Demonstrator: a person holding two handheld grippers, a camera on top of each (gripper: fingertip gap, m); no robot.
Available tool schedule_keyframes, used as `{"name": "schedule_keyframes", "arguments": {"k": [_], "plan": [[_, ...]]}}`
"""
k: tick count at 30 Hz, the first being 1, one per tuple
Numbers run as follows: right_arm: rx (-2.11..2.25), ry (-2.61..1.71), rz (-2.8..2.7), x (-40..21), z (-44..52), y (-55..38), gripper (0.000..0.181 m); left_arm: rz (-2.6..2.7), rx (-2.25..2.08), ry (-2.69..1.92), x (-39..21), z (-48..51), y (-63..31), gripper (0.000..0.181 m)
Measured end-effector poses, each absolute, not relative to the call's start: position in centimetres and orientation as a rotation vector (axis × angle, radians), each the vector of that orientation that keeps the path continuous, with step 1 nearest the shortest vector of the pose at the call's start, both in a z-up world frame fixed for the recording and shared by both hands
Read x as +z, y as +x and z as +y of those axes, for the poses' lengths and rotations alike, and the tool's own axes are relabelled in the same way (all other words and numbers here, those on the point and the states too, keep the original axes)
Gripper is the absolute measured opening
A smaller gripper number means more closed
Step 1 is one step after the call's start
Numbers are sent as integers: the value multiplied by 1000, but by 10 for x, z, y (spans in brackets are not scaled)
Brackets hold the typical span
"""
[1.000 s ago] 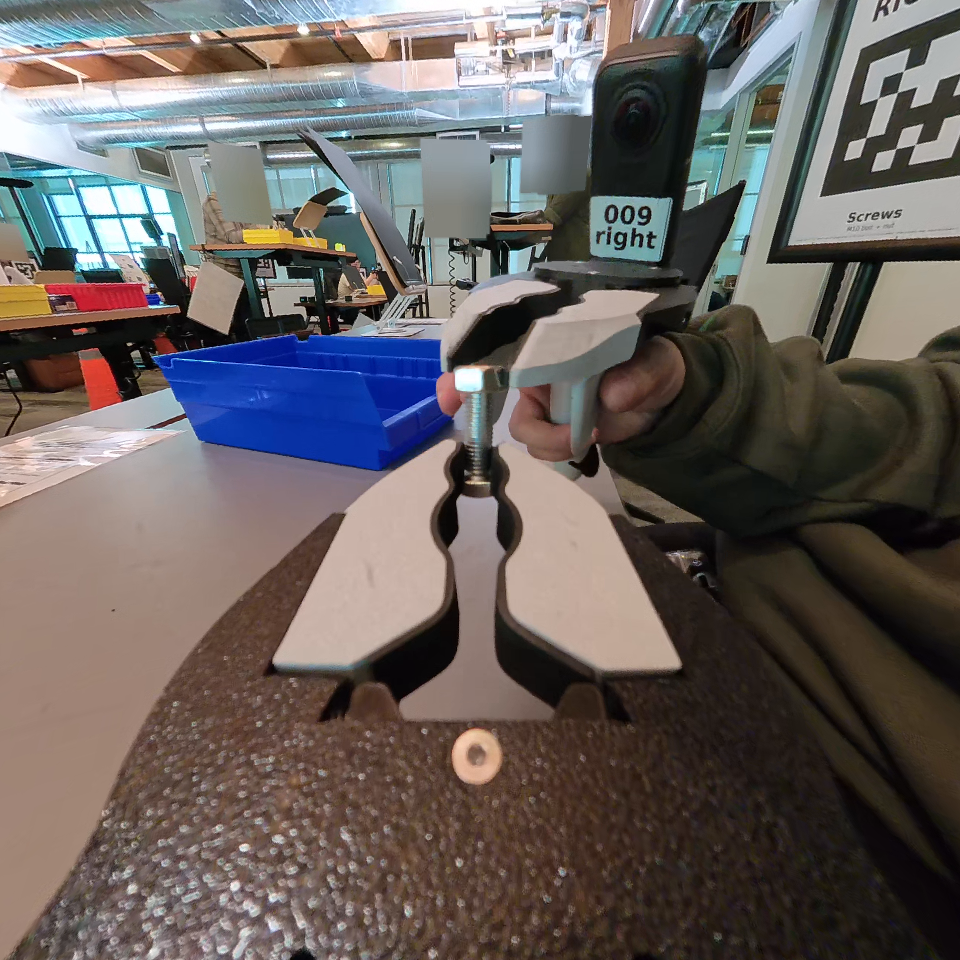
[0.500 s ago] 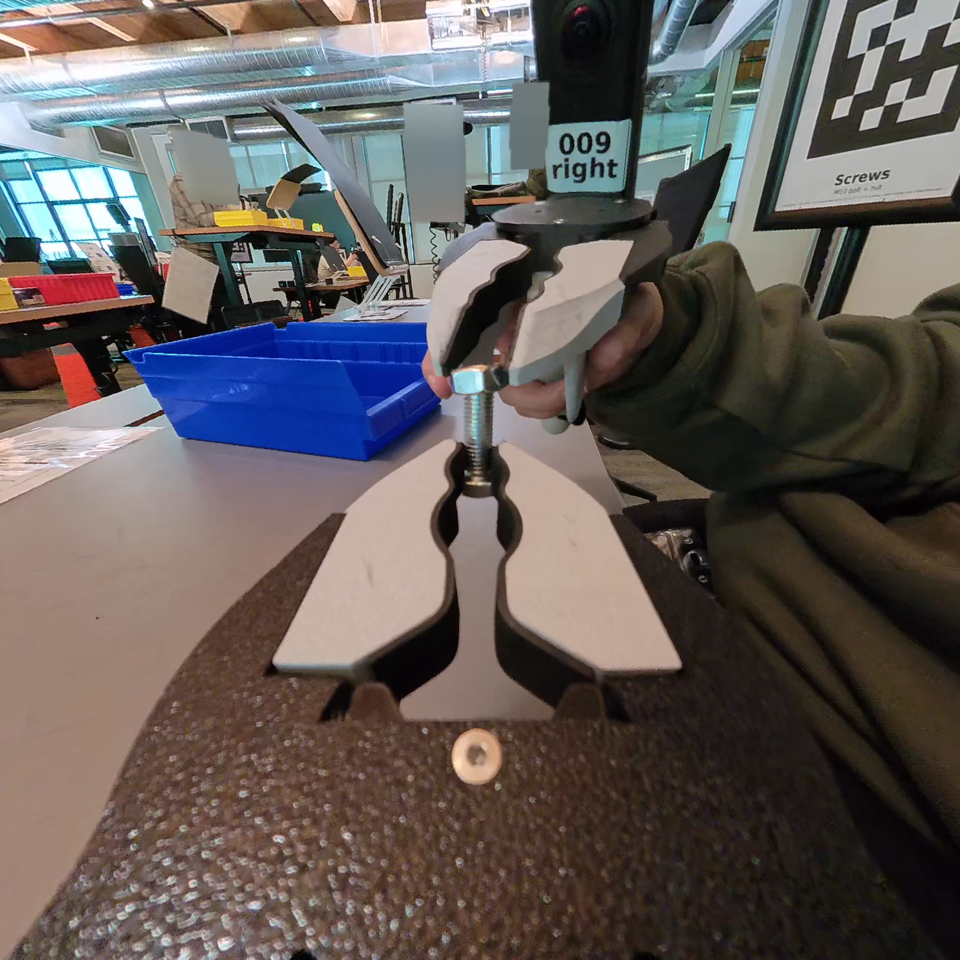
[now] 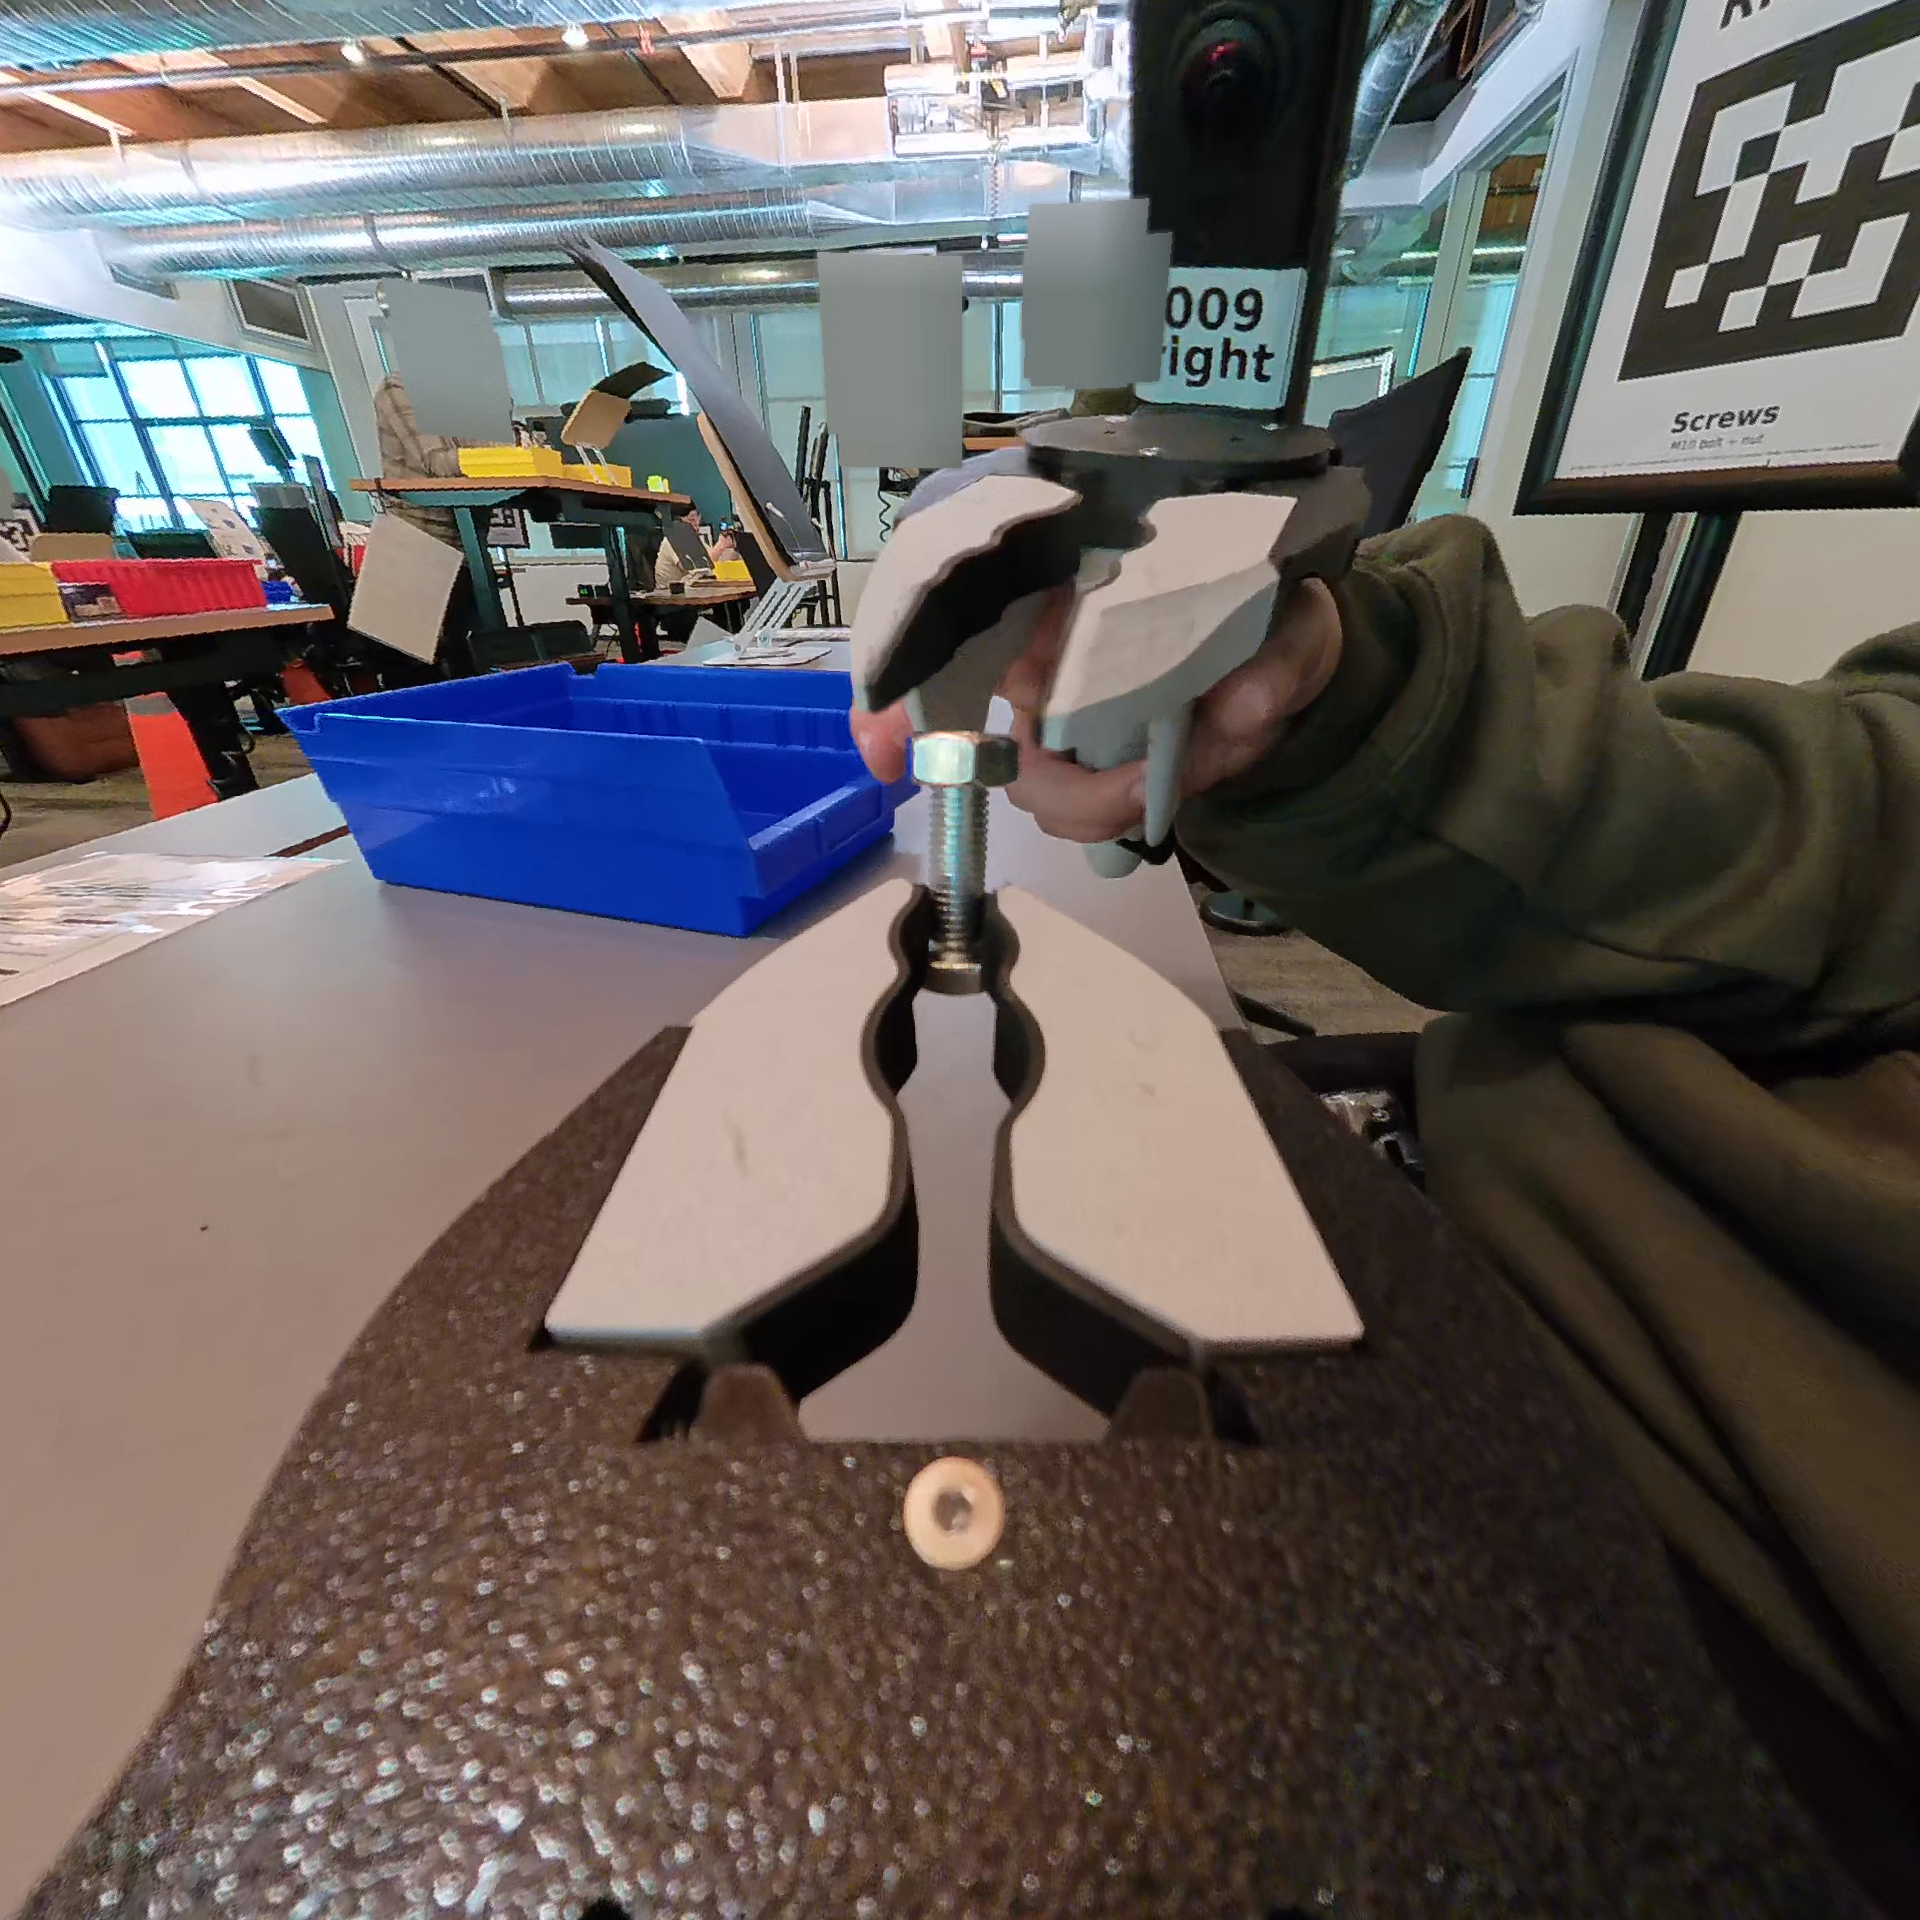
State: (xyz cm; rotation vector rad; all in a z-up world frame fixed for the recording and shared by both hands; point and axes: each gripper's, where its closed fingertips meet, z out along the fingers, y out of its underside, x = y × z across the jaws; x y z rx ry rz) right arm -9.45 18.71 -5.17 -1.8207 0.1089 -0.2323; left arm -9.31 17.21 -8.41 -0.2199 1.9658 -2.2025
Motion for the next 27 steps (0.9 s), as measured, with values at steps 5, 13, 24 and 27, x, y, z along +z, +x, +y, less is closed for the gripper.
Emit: {"name": "schedule_keyframes", "arguments": {"k": [5, 13, 24, 27], "plan": [[-298, -1722, 169, -44, 184, -90, 39, 1862, -2239, -330, -77, 181, -81, 9], [-422, -1586, 296, -45, 201, -82, 41, 1815, -2238, -390, -75, 185, -75, 9], [-397, -1584, 318, -49, 204, -83, 36, 1807, -2221, -418, -75, 186, -72, 9], [-384, -1583, 312, -48, 203, -85, 35, 1800, -2218, -430, -75, 188, -70, 9]]}}
